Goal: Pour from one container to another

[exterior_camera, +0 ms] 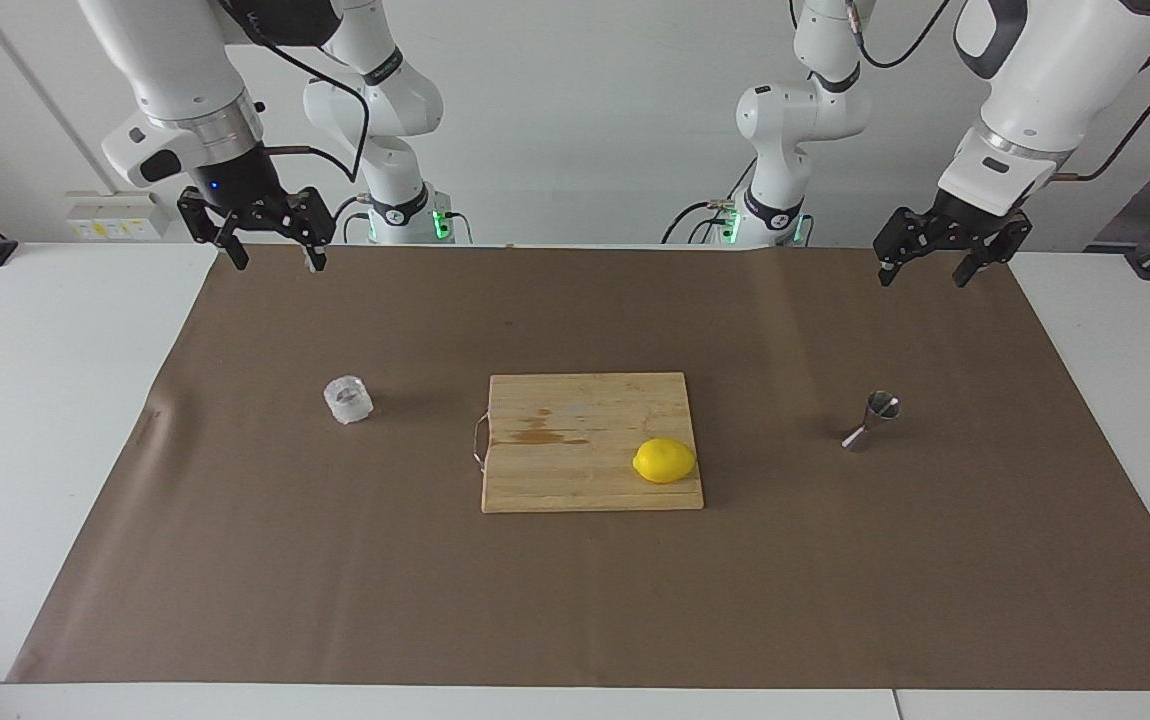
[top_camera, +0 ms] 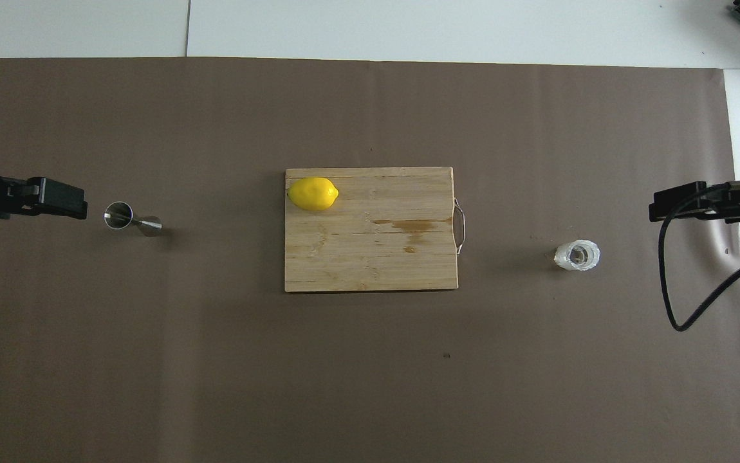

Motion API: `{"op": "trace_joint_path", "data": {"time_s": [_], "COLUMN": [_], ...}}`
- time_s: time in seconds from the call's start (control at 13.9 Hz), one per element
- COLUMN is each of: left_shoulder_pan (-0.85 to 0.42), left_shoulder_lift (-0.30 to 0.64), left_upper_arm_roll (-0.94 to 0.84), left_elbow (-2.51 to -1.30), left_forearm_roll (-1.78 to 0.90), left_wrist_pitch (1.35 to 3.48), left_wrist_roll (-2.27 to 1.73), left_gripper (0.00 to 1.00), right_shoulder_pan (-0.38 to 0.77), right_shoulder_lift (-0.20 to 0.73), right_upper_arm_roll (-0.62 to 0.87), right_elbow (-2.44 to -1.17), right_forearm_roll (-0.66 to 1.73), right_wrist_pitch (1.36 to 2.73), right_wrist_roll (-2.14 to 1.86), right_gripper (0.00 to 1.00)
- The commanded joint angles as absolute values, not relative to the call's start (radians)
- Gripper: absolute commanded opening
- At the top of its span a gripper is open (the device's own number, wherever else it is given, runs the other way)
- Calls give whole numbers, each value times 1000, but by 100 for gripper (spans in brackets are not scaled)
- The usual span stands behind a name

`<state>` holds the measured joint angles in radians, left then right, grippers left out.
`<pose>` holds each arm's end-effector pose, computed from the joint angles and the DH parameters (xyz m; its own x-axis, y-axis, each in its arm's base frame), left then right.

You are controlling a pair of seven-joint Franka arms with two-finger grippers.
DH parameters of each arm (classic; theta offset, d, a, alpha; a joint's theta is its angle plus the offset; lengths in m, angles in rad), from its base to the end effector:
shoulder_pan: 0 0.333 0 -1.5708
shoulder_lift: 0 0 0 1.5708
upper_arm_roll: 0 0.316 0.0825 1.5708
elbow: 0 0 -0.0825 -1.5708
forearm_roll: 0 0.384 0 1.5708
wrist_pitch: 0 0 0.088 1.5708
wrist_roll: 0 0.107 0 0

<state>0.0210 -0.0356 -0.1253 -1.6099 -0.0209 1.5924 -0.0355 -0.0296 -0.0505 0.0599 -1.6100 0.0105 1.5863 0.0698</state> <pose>0.5422 -0.0602 0.6274 0.9975 -0.0683 0.0172 -0.0686 -0.9975 0.0171 0.5400 0.0184 0.6349 0.9989 -0.0397 0.0261 -0.0394 -0.9992 -0.0093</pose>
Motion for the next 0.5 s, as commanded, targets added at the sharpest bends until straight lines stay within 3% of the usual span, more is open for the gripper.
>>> {"op": "trace_joint_path", "data": {"time_s": [0.0, 0.43], "left_shoulder_pan": [31, 25], "left_shoulder_lift": [-40, -52], "left_upper_arm_roll": [-130, -132], "left_elbow": [-1598, -1618], "left_forearm_roll": [-9, -11], "left_wrist_pitch": [1569, 1543], "left_wrist_roll": [-15, -23], "left_gripper": [100, 100], "right_shoulder_pan": [-40, -40], "right_shoulder_lift": [-44, -44], "right_upper_arm_roll": [67, 67], "right_elbow": [-1592, -1592], "right_forearm_roll": [11, 11], "right_wrist_pitch": [1566, 1566], "right_wrist_roll": [87, 87], "right_gripper": [100, 100]}}
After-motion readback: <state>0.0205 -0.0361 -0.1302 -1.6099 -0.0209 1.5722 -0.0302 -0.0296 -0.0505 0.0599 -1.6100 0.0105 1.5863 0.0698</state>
